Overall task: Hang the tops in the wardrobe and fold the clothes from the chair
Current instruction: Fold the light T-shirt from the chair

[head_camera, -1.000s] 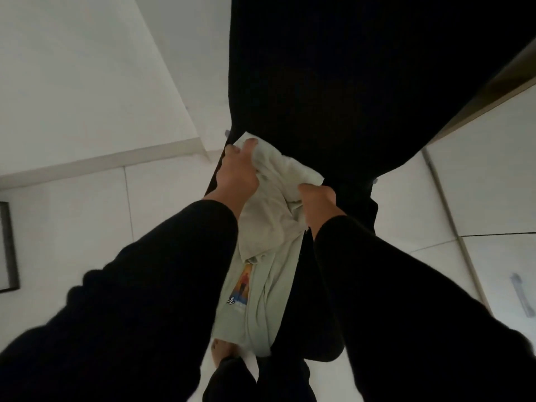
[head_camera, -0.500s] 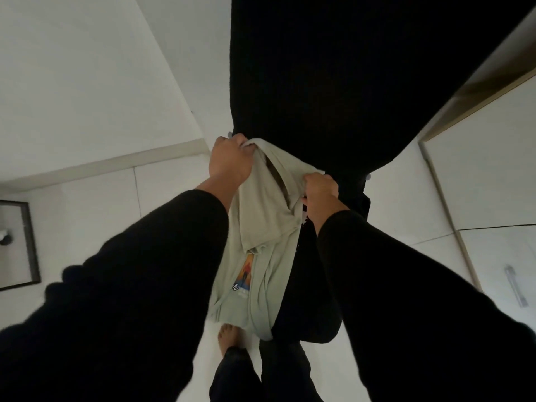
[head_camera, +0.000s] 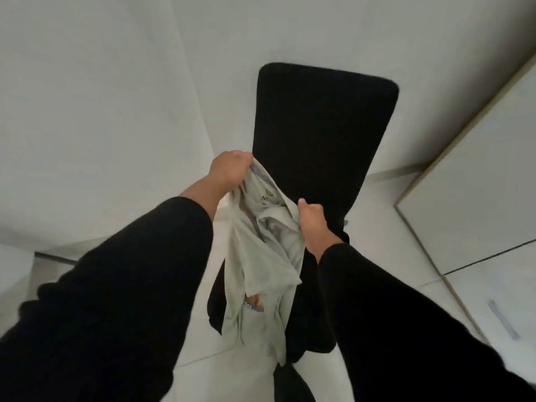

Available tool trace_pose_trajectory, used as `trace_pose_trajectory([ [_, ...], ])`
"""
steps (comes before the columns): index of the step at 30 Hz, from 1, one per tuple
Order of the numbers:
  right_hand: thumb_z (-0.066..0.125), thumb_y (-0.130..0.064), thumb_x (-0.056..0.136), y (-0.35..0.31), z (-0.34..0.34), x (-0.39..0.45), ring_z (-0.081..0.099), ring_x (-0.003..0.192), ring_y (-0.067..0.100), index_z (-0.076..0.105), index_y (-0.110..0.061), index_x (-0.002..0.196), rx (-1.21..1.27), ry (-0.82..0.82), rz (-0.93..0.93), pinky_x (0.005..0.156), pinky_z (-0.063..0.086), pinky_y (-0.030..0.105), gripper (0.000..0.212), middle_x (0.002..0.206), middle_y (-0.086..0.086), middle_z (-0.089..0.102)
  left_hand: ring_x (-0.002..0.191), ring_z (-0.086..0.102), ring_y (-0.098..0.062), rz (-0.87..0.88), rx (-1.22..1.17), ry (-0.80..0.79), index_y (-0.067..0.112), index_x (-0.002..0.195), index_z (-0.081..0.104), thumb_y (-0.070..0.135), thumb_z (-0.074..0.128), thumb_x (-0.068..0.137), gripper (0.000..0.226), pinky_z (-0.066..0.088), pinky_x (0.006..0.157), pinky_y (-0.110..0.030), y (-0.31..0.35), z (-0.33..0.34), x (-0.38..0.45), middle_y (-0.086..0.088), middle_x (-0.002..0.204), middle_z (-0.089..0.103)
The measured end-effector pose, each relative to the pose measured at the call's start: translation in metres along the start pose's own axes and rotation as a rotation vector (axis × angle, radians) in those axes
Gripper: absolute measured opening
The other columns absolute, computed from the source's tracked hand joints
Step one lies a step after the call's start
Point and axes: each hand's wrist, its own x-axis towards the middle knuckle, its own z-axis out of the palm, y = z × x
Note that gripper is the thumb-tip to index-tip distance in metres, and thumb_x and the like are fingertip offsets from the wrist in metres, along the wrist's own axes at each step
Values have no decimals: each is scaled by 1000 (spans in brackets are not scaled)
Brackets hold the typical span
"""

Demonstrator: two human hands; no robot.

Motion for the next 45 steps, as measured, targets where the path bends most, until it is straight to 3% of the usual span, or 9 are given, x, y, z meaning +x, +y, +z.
trace_pose_trajectory([
  [3,44,-59,90,11,-11,-62,48,73,9,45,-18,100,-40,-67,-157,62,36,25,42,86,-2,50,83,41,-23,75,-6,93,9,75,42,20,29,97,28,31,73,-32,2,-33,-49,-2,72,41],
  [6,54,-63,82,27,-22,-127,52,79,12,49,-16,103,-48,-135,-324,68,44,25,52,94,1,55,87,42,-25,151,2,118,7,88,43,24,25,99,27,32,74,-33,5,-57,-106,-8,88,48],
  [12,83,-32,68,30,-46,-231,59,96,13,40,-21,118,-102,-263,-564,76,49,24,67,108,-1,57,104,49,-30,270,70,125,-3,120,48,25,25,101,41,39,86,-35,42,-118,-215,-19,123,51],
  [19,56,-8,82,4,-99,-300,53,89,18,45,-26,107,-225,-72,-785,79,46,34,33,95,-2,53,100,51,-22,500,356,-32,10,120,38,49,81,64,81,44,82,-34,78,-179,-291,-3,109,50],
  [22,50,-8,78,-9,-120,-328,46,72,13,51,-19,80,-128,-50,-764,62,36,26,12,76,-2,49,95,50,-25,540,591,19,13,109,32,39,87,57,80,45,79,-37,87,-184,-309,-4,102,49],
  [26,47,-4,84,-19,-152,-353,46,66,15,56,-11,71,84,39,-629,61,36,25,18,69,3,50,90,47,-27,589,674,170,15,101,30,14,72,73,50,42,73,-37,95,-180,-321,-10,100,48],
  [33,39,-25,99,-21,-234,-372,46,91,24,55,-4,120,-352,194,-597,80,38,32,34,109,16,55,105,55,-31,541,591,483,15,106,64,8,50,86,25,42,76,-31,101,-149,-329,-12,114,61],
  [38,43,-22,96,-5,-261,-366,53,93,28,58,-1,118,-628,443,-517,72,37,22,34,110,14,60,105,58,-31,389,605,601,13,108,68,9,50,88,28,44,76,-33,96,-100,-341,-10,113,57],
  [45,51,-7,93,14,-257,-359,61,100,29,58,2,113,-175,573,-329,80,47,28,23,113,16,61,107,59,-33,93,96,521,2,106,62,12,50,89,23,46,80,-32,105,-46,-364,-17,115,61],
])
